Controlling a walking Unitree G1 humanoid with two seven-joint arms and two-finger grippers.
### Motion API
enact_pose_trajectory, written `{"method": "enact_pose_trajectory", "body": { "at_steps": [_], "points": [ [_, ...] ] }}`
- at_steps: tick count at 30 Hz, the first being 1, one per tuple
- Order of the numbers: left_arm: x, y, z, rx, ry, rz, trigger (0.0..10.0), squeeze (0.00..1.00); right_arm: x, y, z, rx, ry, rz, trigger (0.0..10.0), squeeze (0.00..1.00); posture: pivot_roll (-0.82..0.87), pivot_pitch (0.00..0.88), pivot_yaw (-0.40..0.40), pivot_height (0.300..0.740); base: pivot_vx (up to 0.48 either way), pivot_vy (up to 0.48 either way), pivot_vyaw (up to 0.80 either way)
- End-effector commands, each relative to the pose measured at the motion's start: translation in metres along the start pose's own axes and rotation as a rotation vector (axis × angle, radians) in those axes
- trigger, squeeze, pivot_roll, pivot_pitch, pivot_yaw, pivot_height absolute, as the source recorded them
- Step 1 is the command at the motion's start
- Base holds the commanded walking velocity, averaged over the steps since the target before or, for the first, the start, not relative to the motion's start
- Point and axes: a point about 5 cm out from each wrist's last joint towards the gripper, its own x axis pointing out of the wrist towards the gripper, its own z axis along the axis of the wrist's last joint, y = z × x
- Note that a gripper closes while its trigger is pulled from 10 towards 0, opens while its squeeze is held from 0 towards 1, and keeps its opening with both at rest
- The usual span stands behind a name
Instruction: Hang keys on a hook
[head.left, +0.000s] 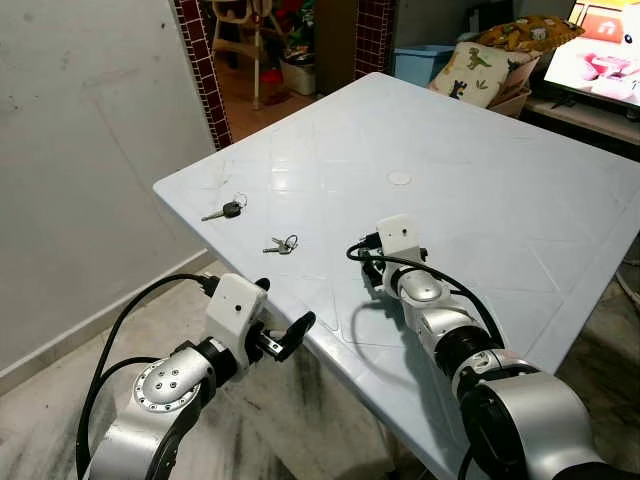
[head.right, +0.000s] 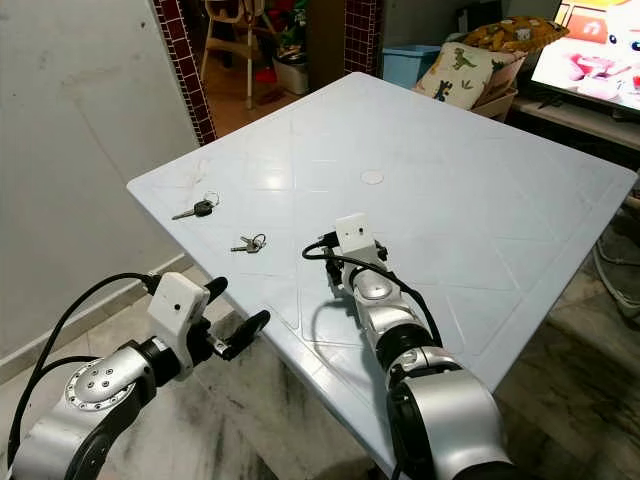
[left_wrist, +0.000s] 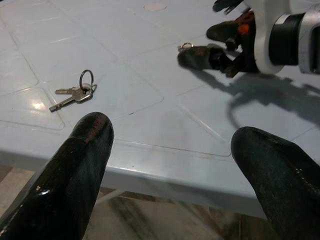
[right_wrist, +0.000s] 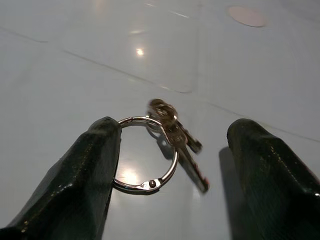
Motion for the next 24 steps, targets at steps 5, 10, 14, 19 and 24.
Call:
{"method": "enact_pose_trajectory", "body": {
  "at_steps": [5, 10, 14, 19, 24],
  "points": [
    [-0.004, 0.000, 0.002, 0.016, 0.005, -0.005, 10.0, 0.00, 0.000, -0.003, -0.003, 0.024, 0.034, 0.003, 5.5, 0.00, 0.18, 0.033, 0.043, 0.740, 0.000, 0.000, 0.00],
    [-0.003, -0.001, 0.002, 0.015, 0.005, -0.007, 10.0, 0.00, -0.001, 0.007, -0.009, 0.016, 0.055, 0.050, 0.0, 0.00, 0.18, 0.032, 0.043, 0.740, 0.000, 0.000, 0.00],
    [-0.004, -0.001, 0.002, 0.015, 0.008, -0.008, 10.0, 0.00, -0.002, 0.008, -0.014, 0.062, 0.070, 0.063, 0.0, 0.00, 0.18, 0.031, 0.043, 0.740, 0.000, 0.000, 0.00],
    [-0.003, -0.002, 0.001, 0.017, 0.010, -0.009, 10.0, 0.00, -0.002, 0.009, -0.014, 0.078, 0.062, 0.092, 0.0, 0.00, 0.18, 0.026, 0.039, 0.740, 0.000, 0.000, 0.00],
    [-0.003, -0.002, 0.001, 0.018, 0.009, -0.011, 10.0, 0.00, -0.003, 0.009, -0.015, 0.086, 0.063, 0.095, 0.0, 0.00, 0.18, 0.022, 0.038, 0.740, 0.000, 0.000, 0.00]
  ]
}}
